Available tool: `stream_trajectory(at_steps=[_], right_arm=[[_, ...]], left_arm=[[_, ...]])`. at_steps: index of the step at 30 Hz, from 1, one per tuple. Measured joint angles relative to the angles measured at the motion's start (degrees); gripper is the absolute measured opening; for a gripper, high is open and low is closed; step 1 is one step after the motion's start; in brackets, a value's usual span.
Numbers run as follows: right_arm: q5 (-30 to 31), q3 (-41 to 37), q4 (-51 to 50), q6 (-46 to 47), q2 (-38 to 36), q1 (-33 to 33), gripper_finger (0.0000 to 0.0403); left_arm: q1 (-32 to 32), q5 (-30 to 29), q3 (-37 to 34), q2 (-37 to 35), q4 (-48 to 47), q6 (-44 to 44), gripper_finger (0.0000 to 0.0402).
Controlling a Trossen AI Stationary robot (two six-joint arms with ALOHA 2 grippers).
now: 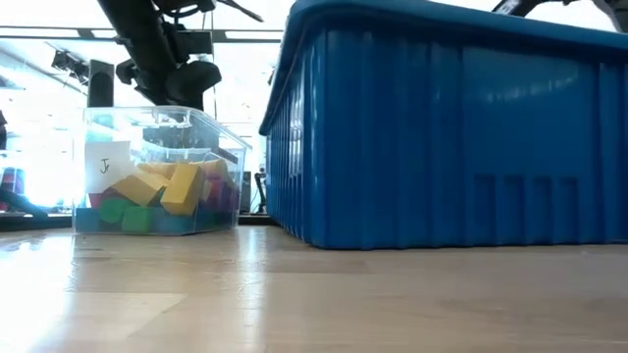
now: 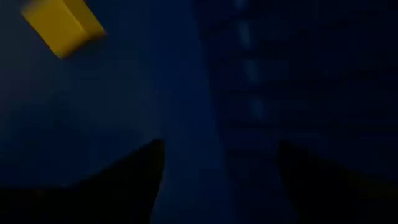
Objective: Sort blocks
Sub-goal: Put the yellow block into the transparent bin
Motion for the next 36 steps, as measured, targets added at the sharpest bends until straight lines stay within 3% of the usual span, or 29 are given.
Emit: stream_trajectory(at_steps=[7,11,16,22,25,32,36], right_arm=[[7.8,0.0,-7.7,-2.6,-3.2,-1.1,0.0307],[9.9,-0.1,-10.4,-2.7,-0.3,-3.6,0.0307],[17.3,0.0,-7.7,-6.9,5.0,-5.3,0.0307],[18.3,0.3,-5.3,-8.3,9.7,-5.7,0.0307],[15.7,0.3,-5.3,-5.4,9.0,-4.7,0.0307],[-1.5,-0.3,-8.4,3.6,2.0,-1.0,0.0307],[-1.0,0.0,-13.6,5.1,-3.9,-0.5,0.0307]], left_arm=[[0.0,0.0,0.0,0.0,1.4,0.1,0.0294],[0.0,0.1,0.0,0.0,1.7,0.1,0.0294],[0.0,0.5,0.0,0.0,1.8,-0.2,0.0294],[0.0,0.6,0.0,0.0,4.7,1.1,0.0294],[0.0,0.6,0.0,0.0,5.5,3.2,0.0294],[0.0,0.6,0.0,0.0,8.6,4.5,0.0294],[0.0,0.9,0.0,0.0,9.5,4.5,0.0294]])
